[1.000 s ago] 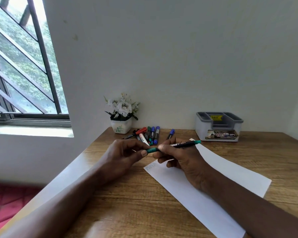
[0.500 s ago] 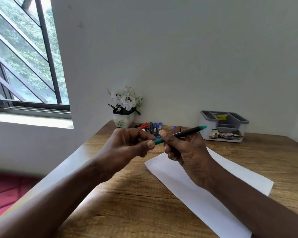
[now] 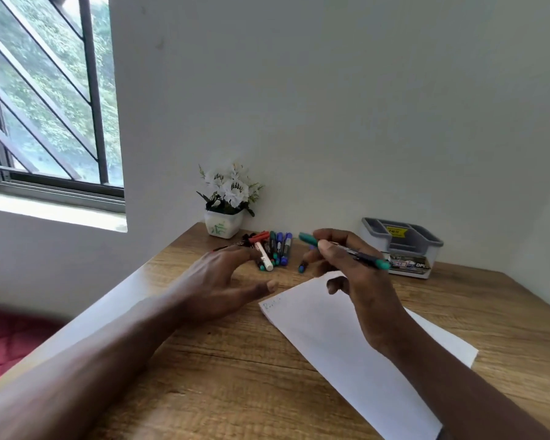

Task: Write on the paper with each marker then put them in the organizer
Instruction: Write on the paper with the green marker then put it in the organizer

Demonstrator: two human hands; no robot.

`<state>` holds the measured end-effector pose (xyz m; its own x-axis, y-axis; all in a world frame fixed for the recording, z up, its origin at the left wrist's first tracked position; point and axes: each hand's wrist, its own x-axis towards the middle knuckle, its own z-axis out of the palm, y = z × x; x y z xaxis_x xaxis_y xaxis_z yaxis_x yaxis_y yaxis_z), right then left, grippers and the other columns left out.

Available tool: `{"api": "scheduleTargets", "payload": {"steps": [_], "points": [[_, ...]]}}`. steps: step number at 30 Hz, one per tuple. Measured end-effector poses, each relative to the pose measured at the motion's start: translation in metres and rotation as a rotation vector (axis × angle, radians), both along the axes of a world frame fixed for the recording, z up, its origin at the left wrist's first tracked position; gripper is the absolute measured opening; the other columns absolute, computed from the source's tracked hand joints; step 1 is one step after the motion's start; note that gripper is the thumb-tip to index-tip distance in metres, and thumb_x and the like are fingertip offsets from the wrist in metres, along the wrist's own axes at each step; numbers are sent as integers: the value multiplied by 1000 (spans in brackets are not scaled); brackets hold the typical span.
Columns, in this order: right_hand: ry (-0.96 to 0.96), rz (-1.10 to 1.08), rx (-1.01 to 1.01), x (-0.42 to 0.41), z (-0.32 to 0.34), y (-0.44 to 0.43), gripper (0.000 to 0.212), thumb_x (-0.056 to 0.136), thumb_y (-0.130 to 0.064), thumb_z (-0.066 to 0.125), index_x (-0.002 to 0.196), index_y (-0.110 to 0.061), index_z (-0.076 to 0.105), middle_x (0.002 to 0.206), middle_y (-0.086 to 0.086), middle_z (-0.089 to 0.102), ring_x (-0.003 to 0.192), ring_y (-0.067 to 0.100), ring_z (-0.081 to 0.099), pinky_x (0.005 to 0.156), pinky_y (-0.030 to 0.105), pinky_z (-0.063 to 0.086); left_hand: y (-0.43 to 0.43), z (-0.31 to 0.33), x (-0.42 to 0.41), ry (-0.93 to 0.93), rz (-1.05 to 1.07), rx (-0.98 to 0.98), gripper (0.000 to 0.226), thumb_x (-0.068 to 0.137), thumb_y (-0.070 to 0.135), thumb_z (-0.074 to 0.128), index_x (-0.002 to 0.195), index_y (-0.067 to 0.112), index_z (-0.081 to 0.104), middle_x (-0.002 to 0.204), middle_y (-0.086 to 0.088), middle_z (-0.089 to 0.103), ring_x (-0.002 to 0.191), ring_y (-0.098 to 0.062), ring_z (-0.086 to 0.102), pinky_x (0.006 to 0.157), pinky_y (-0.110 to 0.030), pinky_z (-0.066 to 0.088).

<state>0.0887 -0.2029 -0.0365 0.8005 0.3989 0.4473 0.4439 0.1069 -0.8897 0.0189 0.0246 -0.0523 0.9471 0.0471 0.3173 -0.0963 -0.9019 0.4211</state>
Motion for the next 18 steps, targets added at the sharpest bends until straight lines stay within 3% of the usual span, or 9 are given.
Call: {"api": "scheduleTargets", "payload": {"steps": [3, 5, 7, 10, 13, 16, 18], "points": [[91, 33, -50, 10, 1, -4, 57, 82, -58, 58, 131, -29, 62, 119, 2, 74, 99, 16, 66, 71, 34, 44, -2, 0, 1, 125, 43, 86, 92, 83, 84, 39, 157, 31, 32, 164, 8, 31, 147, -12, 34, 114, -31, 32], [157, -2, -48, 15, 2, -5, 57, 84, -63, 55, 131, -31, 63, 122, 1, 73, 106, 17, 65, 77, 36, 44, -2, -1, 2, 172, 77, 136, 90, 88, 79, 33, 158, 23, 30, 166, 3, 28, 150, -13, 28, 119, -32, 26], [122, -123, -71, 20, -1, -6, 34, 98, -54, 53, 121, -33, 68, 117, -1, 74, 109, 18, 65, 83, 37, 48, 0, -5, 4, 230, 94, 192, 85, 94, 74, 31, 158, 18, 30, 167, -1, 23, 153, -15, 22, 123, -35, 18], [73, -286, 8, 33, -4, -13, 18, 101, -19, 61, 113, -26, 72, 105, 3, 79, 101, 15, 71, 85, 33, 53, 4, -12, 10, 294, 94, 210, 92, 90, 78, 29, 160, 18, 24, 169, -2, 17, 155, -15, 16, 126, -36, 12], [48, -371, 95, 48, 9, -24, 27, 96, 2, 62, 110, -19, 69, 102, 10, 79, 86, 9, 74, 75, 29, 55, 9, -15, 15, 279, 88, 205, 93, 90, 78, 29, 161, 19, 22, 169, 0, 15, 155, -13, 14, 125, -35, 13], [40, -497, 132, 73, 39, -34, 47, 92, 1, 68, 127, -27, 54, 95, 7, 78, 83, 11, 75, 69, 26, 59, 8, -14, 16, 270, 73, 195, 101, 82, 85, 21, 160, 20, 25, 169, 2, 17, 155, -12, 16, 125, -34, 15], [38, -562, 119, 97, 60, -39, 64, 89, -1, 72, 138, -33, 46, 95, 10, 76, 84, 19, 74, 75, 33, 61, 10, -13, 17, 275, 68, 191, 112, 70, 89, 14, 158, 21, 29, 168, 3, 19, 153, -12, 21, 124, -33, 18]]}}
